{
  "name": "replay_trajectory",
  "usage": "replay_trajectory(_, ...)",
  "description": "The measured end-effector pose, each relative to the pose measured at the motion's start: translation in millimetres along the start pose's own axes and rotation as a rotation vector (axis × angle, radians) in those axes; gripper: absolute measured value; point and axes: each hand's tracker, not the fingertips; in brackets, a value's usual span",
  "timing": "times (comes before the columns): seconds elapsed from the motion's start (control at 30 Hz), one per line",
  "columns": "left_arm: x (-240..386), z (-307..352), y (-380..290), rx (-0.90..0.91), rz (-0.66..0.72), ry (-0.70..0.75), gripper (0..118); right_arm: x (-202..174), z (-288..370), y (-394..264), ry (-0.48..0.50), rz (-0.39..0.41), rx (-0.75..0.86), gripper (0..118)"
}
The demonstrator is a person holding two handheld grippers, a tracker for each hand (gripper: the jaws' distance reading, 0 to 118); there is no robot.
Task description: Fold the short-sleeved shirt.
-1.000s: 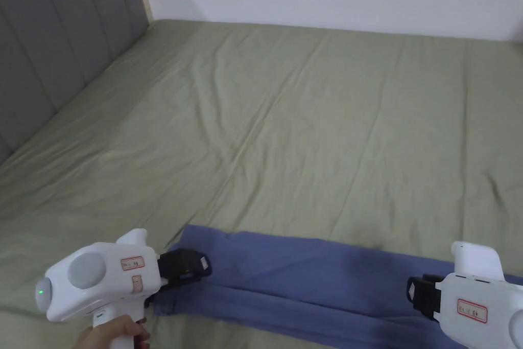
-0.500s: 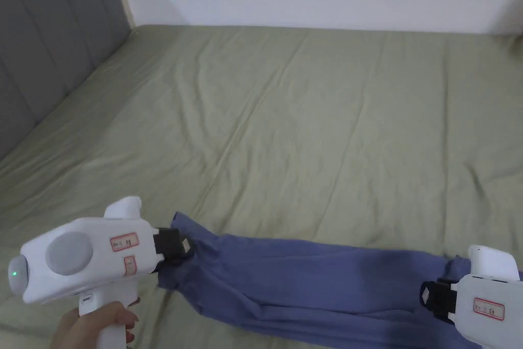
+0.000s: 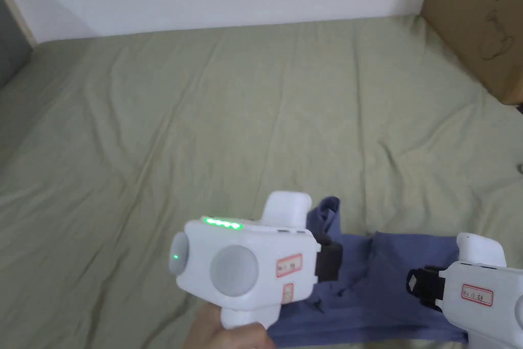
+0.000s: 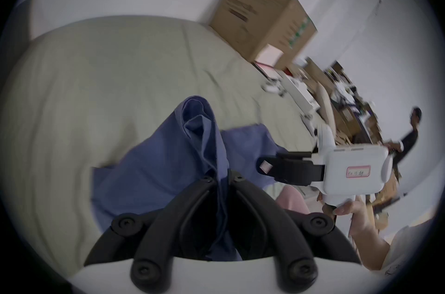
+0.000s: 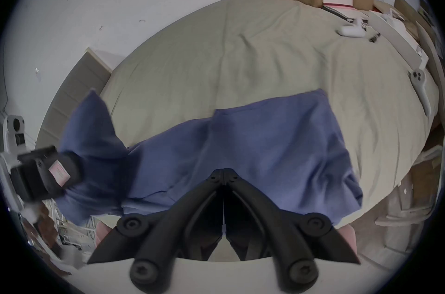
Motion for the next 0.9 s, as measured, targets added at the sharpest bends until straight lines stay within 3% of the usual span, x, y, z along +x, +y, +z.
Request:
replay_trajectory(0.03, 0.9, -17.2, -3.7, -0.020, 0.007, -0.009, 35, 5.6, 0.5, -0.3, -0.005, -0.007, 0.001, 0)
replay_trajectory(0.1, -1.3, -39.6, -6.7, -0.094, 0.033, 0.027, 99, 13.1, 2.3, 0.0, -0.018, -0.017, 0.000, 0)
replay_trajectory(0.23, -12.9, -39.9, -11.1, -0.050, 0.135, 0.034, 112, 21.1, 9.7, -0.3, -0.035, -0.014, 0.013, 0)
replay_trajectory(0.33, -30.9, -20.9, -10.5, -0.004, 0.250, 0.016, 102, 24.5, 9.3, -1.4, -0.038, -0.020, 0.014, 0)
replay_trajectory(0.37, -36.5, -13.8, -13.0, 0.029, 0.276, 0.020, 90, 24.8, 8.6, -1.6, -0.036, -0.026, 0.014, 0)
replay_trajectory(0.43, -48.7, -6.7, -17.1, 0.050, 0.300, 0.088, 15, 24.6, 7.0, -3.8, -0.032, -0.034, 0.012, 0)
replay_trajectory(0.47, -52.2, -7.8, -20.0, 0.039, 0.292, 0.147, 0, 23.9, 6.4, -5.2, -0.031, -0.035, 0.011, 0)
replay_trajectory(0.9, -1.8, -88.7, -56.3, -0.208, 0.187, 0.013, 0, 19.8, 4.7, -11.9, -0.022, -0.029, -0.002, 0)
